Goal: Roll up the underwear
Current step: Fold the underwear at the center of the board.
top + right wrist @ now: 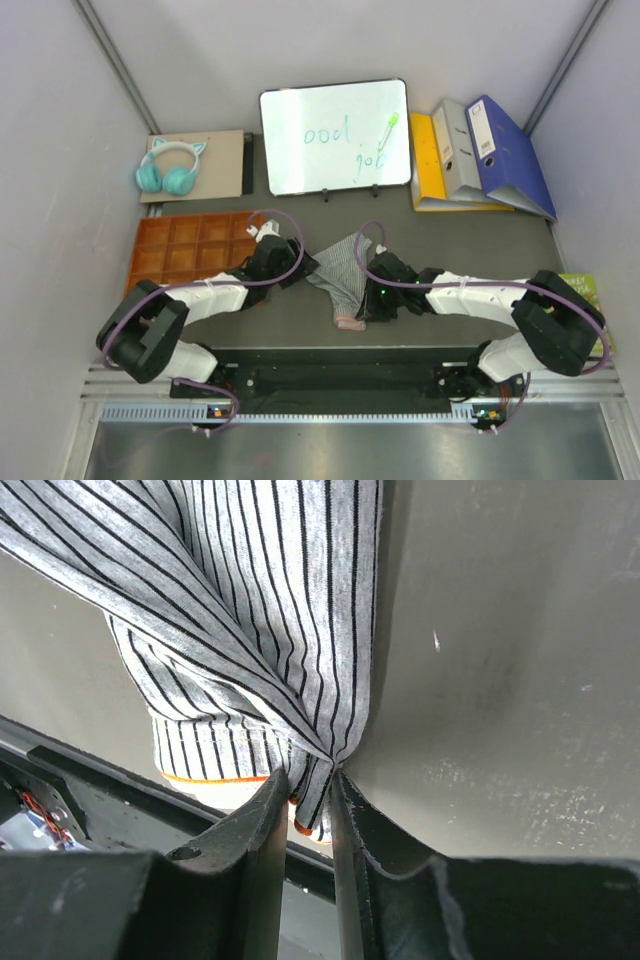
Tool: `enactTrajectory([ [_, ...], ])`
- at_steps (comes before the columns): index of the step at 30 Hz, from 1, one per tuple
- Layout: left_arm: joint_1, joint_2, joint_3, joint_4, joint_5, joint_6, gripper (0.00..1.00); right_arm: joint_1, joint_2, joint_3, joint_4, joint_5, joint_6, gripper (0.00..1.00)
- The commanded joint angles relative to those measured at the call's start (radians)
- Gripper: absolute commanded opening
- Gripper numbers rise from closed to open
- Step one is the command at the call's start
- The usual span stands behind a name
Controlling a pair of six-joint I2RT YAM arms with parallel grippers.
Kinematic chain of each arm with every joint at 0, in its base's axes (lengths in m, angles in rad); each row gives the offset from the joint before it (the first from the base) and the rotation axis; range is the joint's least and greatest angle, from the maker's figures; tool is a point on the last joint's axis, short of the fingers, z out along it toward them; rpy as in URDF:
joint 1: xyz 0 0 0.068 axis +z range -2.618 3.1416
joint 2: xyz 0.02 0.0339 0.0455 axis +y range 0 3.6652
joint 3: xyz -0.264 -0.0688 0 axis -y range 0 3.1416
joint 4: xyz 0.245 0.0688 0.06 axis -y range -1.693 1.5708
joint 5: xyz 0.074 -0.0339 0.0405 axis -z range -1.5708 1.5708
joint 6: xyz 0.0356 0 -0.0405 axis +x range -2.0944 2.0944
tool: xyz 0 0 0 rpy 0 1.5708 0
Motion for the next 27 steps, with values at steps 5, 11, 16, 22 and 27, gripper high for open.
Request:
enactTrajectory([
  [5,0.011,0.032,0.035,-0.043,-0.078,0.027,0.56,-0.004,0.014,-0.006,0.016,-0.013,-0.022,0.21],
  [11,0.011,0.046,0.036,-0.035,-0.120,0.059,0.57,-0.003,0.007,-0.015,0.018,-0.008,-0.016,0.21],
  [16,0.011,0.109,0.047,0.008,-0.103,0.075,0.53,-0.004,0.008,-0.012,0.017,-0.008,-0.016,0.21],
  [22,0.012,0.149,0.045,0.032,-0.088,0.073,0.40,-0.004,0.008,-0.012,0.012,-0.008,-0.016,0.20],
  [27,0.011,0.159,0.047,0.034,-0.080,0.059,0.10,-0.004,0.008,-0.015,0.017,-0.005,-0.014,0.20],
])
